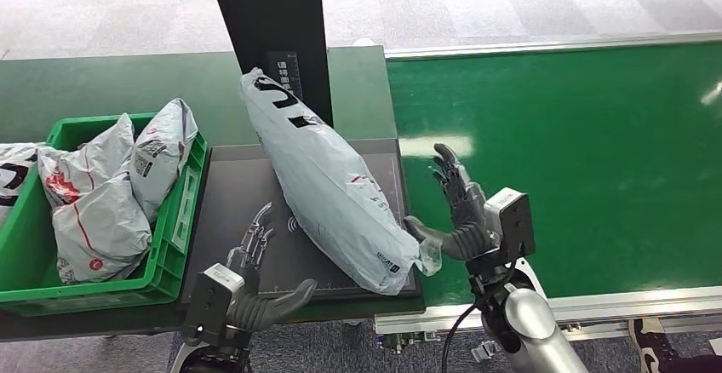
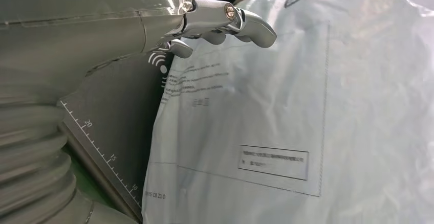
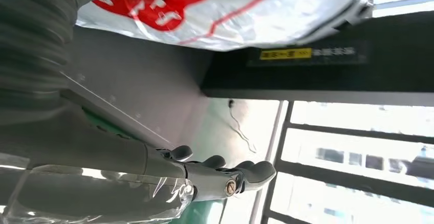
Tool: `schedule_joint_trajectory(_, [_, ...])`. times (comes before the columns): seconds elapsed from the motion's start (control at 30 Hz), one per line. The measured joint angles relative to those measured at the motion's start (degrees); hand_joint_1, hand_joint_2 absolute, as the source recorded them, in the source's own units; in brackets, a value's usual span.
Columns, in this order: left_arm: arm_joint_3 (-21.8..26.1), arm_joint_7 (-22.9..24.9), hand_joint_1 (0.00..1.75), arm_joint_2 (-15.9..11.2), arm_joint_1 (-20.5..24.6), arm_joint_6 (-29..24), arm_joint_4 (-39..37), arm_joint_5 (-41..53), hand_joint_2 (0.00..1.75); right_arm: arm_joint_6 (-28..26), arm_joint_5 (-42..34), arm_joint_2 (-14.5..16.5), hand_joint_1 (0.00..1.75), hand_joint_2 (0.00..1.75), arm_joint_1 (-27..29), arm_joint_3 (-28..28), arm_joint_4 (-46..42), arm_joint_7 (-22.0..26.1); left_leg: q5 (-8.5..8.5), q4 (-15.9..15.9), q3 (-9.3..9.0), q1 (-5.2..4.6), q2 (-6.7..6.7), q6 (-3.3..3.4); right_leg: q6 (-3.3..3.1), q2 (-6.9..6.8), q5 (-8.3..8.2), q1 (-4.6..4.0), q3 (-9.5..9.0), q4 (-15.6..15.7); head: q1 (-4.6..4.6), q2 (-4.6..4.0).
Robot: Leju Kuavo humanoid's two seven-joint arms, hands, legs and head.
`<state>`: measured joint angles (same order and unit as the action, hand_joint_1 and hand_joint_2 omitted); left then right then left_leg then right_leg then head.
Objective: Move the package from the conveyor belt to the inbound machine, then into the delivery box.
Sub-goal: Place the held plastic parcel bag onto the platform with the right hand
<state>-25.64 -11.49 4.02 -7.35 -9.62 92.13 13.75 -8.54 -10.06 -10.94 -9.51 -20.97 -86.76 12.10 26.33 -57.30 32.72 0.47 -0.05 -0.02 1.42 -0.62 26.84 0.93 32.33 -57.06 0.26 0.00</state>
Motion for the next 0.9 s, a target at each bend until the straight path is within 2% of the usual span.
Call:
schedule_joint_trajectory(0.23, [0.09, -0.01, 0.0, 0.01, -0.49, -0.19, 0.03, 0.24, 1.75, 0.08, -0.58, 0.95, 0.0, 1.75, 2.86, 3.29, -4.98, 1.27, 0.0, 0.0, 0.0, 0.0, 0.0, 0.0, 0.0, 0.0, 0.0, 0.0, -0.01, 0.0, 0.0, 0.0])
schedule_joint_trajectory(0.57, [0.74, 0.06, 0.0, 0.07, -2.44, -0.69, 1.05, 1.68, 1.75, 3.09, 2.09, 3.6, 0.0, 1.75, 5.13, 5.73, -8.11, 1.54, 0.0, 0.01, -0.01, 0.0, 0.0, 0.0, -0.01, 0.0, 0.01, -0.01, -0.01, 0.0, 0.0, 0.0])
schedule_joint_trajectory(0.77, [2.01, 0.2, 0.0, 0.22, -3.42, -0.86, 2.64, 3.02, 1.75, 3.69, 2.76, 4.75, 0.0, 1.75, 5.57, 6.62, -8.63, 1.52, 0.0, 0.01, -0.01, 0.0, 0.0, 0.0, -0.01, -0.01, 0.01, -0.01, -0.02, 0.0, 0.0, 0.0])
schedule_joint_trajectory(0.9, [4.09, -0.18, 0.0, 0.37, -3.72, -2.85, 4.41, 6.06, 1.75, 3.01, 2.88, 4.99, 0.0, 1.75, 6.58, 7.62, -9.92, 1.39, 0.0, 0.01, -0.01, 0.0, -0.01, 0.0, -0.01, -0.01, 0.01, 0.0, -0.02, 0.0, 0.0, 0.0])
